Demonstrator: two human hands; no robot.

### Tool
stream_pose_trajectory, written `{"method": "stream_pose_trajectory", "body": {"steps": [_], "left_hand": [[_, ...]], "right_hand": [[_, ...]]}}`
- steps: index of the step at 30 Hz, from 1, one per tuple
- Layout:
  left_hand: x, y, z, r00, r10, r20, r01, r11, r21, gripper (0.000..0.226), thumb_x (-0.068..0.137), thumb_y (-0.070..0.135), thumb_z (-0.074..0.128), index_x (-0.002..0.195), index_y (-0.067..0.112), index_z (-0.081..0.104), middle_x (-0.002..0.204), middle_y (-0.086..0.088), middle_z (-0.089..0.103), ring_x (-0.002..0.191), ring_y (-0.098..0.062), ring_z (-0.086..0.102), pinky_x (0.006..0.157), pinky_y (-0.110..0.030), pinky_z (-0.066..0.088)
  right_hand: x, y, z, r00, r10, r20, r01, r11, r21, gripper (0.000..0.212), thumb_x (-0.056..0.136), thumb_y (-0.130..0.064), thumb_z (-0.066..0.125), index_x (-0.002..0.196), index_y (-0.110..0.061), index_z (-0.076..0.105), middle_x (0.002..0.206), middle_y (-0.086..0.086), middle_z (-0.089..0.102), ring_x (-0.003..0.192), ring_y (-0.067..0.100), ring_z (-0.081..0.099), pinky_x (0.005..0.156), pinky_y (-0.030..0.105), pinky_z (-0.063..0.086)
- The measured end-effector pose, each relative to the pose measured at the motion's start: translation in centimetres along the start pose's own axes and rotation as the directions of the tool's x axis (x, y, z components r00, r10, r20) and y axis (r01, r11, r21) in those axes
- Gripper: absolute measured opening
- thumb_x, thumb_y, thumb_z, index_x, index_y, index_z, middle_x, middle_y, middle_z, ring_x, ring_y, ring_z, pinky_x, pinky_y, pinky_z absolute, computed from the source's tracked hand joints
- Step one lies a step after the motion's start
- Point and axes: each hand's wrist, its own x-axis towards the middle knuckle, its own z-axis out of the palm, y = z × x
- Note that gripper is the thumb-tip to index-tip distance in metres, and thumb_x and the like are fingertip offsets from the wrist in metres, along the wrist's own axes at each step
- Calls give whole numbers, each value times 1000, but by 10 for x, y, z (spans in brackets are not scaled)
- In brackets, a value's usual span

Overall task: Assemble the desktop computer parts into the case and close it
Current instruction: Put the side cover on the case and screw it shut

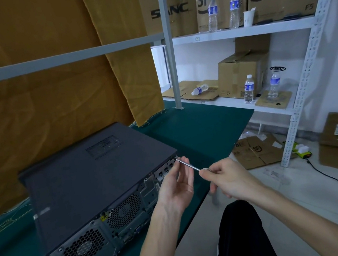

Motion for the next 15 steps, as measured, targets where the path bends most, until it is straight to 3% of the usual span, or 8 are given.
{"method": "stream_pose_trajectory", "body": {"steps": [2, 4, 6, 9, 12, 15], "left_hand": [[1, -2, 0, 999, 5, 34, -8, 996, 87, 21, 100, 11, 60, 116, 3, 70, 113, -10, 76, 92, -18, 77, 73, -35, 65], [2, -4, 2, 999, 35, 41, -41, 985, 167, 24, 104, 12, 54, 122, 2, 67, 117, -10, 75, 95, -18, 76, 72, -34, 64], [2, -6, 5, 996, 94, 0, -92, 974, 208, 24, 103, 10, 55, 123, -1, 65, 109, -11, 77, 89, -17, 77, 64, -31, 63], [3, -9, 10, 981, 183, -68, -156, 944, 291, 21, 99, 8, 63, 116, -4, 67, 95, -11, 78, 79, -16, 77, 58, -28, 61], [2, -13, 13, 967, 236, -92, -188, 913, 361, 17, 94, 11, 70, 106, -1, 70, 92, -10, 78, 80, -15, 77, 60, -25, 60], [-1, -10, 11, 982, 189, -7, -171, 904, 391, 22, 102, 15, 60, 113, -3, 67, 103, -13, 78, 91, -17, 77, 65, -25, 61]], "right_hand": [[1, -4, -1, 1000, -6, -13, 6, 999, -45, 47, 98, -45, 57, 71, -9, 69, 55, -5, 68, 35, 11, 47, 42, 23, 39], [2, -7, -3, 998, 57, 24, -58, 998, 36, 46, 97, -48, 60, 78, -7, 71, 47, -6, 60, 38, 15, 49, 40, 24, 36], [1, -8, -7, 988, 122, 96, -137, 976, 171, 45, 89, -50, 71, 97, -5, 70, 54, 2, 56, 47, 22, 53, 41, 28, 36], [-5, -5, -10, 988, 138, 62, -147, 974, 175, 46, 76, -35, 85, 109, -19, 57, 76, 10, 68, 56, 22, 62, 44, 32, 45], [-7, -2, -8, 993, 121, -11, -116, 972, 203, 28, 88, -34, 75, 103, -18, 58, 80, 7, 75, 54, 14, 60, 43, 30, 42], [-7, -5, -8, 961, 230, 154, -272, 888, 372, 33, 98, -44, 61, 100, -12, 67, 73, 10, 75, 47, 13, 48, 39, 23, 29]]}}
